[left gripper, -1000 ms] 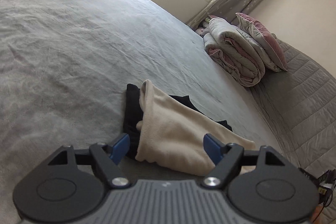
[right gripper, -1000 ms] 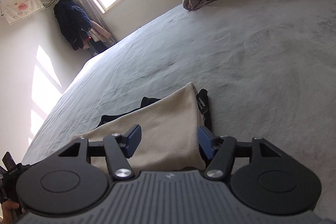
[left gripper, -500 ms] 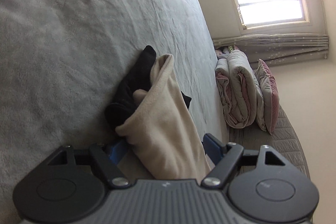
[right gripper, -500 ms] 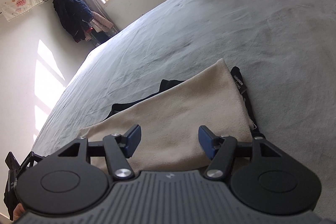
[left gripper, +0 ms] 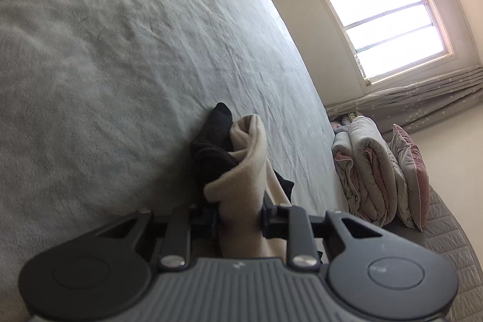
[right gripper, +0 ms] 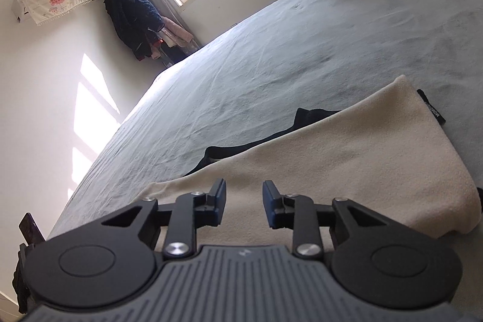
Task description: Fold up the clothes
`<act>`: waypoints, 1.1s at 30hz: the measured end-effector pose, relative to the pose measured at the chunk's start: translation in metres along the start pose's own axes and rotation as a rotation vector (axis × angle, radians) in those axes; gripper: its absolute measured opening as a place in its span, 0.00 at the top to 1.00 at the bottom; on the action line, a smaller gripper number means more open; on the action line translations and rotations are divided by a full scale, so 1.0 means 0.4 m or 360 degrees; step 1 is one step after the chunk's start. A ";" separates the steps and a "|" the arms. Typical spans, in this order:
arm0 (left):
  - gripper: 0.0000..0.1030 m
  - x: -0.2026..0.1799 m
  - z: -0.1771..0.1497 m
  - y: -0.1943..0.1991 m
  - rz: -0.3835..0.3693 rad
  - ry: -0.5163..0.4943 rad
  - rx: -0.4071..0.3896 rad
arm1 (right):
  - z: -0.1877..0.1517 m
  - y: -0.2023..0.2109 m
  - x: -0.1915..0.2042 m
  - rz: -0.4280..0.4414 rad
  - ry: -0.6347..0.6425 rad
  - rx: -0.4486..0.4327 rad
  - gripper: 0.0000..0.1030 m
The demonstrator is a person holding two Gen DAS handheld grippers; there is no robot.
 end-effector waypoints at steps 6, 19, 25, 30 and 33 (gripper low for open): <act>0.77 -0.080 0.017 0.001 -0.0084 -0.0246 -0.0019 | -0.059 -0.088 0.059 -0.0014 0.0129 0.0189 0.87; 0.78 -0.335 -0.058 0.000 -0.0303 -0.0928 0.0096 | 0.033 -0.021 -0.095 0.0082 -0.0383 0.0190 0.54; 0.78 -0.425 -0.178 -0.059 -0.0380 -0.1068 0.0237 | 0.080 0.053 -0.189 0.0136 -0.0620 0.0155 0.51; 0.78 -0.430 -0.290 -0.104 -0.0376 -0.1120 0.0378 | 0.095 0.107 -0.264 0.0201 -0.0859 0.0150 0.48; 0.77 -0.411 -0.348 -0.129 -0.0352 -0.1133 0.0466 | 0.091 0.121 -0.315 0.0274 -0.1100 0.0170 0.48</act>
Point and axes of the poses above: each gripper's, at about its wrist camera, not at the fingertips, and y roughly against the way its jaws point, x to its left, z to its top, the point moved 7 cm from there along -y, roughly the way its jaws point, and after that the axes turned 15 degrees about -z, right-handed, at the moved point
